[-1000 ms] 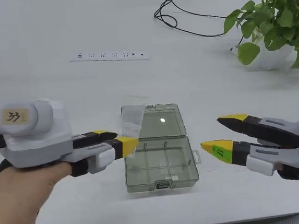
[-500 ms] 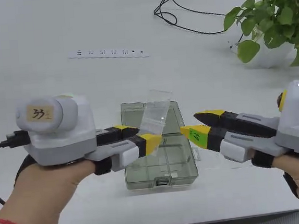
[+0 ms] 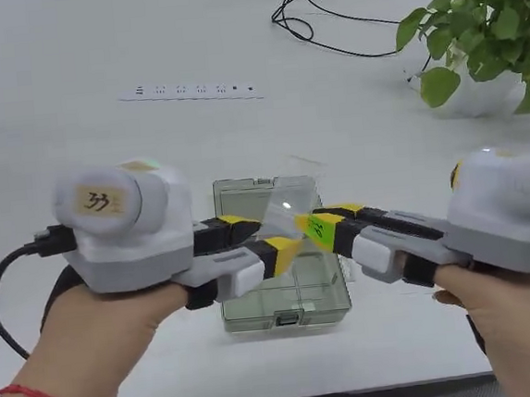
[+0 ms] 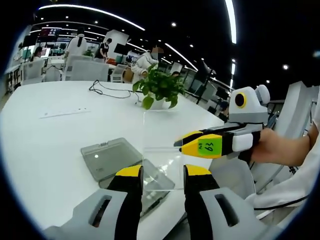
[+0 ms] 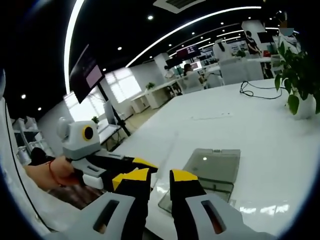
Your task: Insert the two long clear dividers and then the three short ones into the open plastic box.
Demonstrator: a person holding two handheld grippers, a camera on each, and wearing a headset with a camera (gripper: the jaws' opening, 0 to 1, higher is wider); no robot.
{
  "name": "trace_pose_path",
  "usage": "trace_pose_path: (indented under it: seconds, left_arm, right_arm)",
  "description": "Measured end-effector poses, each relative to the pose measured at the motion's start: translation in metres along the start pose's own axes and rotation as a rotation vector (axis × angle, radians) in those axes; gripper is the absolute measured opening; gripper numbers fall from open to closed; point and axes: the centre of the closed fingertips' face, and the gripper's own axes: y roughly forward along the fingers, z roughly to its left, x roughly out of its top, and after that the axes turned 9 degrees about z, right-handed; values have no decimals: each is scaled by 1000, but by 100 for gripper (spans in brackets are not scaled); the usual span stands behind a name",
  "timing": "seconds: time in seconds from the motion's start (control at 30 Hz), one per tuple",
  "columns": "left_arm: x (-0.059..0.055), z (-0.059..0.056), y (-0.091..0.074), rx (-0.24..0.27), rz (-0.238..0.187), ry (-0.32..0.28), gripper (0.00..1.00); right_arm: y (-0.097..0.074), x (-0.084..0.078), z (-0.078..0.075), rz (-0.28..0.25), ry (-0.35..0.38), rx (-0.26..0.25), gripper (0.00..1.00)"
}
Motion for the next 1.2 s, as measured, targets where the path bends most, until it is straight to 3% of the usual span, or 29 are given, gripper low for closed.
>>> trace_pose_path:
  seconds: [0.2,0.3,0.4,0.5,0.9,1.2]
  left_arm:
    - [1,-1,0,1,4,16,30]
    - [1,-2,1,2,3,9,31]
    - [0,2,1,20,1,19,26]
    - [0,-2,1,-7,-11,-13,30]
    - [-4,-11,-1,-44,0,48,37]
    - [-12,4,-13,-30,18,129,44]
  right_arm:
    - [4,-3,0,9,29,-6,8]
    - [5,-3,4,1,105,-3,7]
    - [6,-6,4,15,82,-22,6]
    - [6,-7,4,17,97,-18,6]
    - [7,-1,8,37,81,-24,6]
    - [4,4,0,68,68,-49,6]
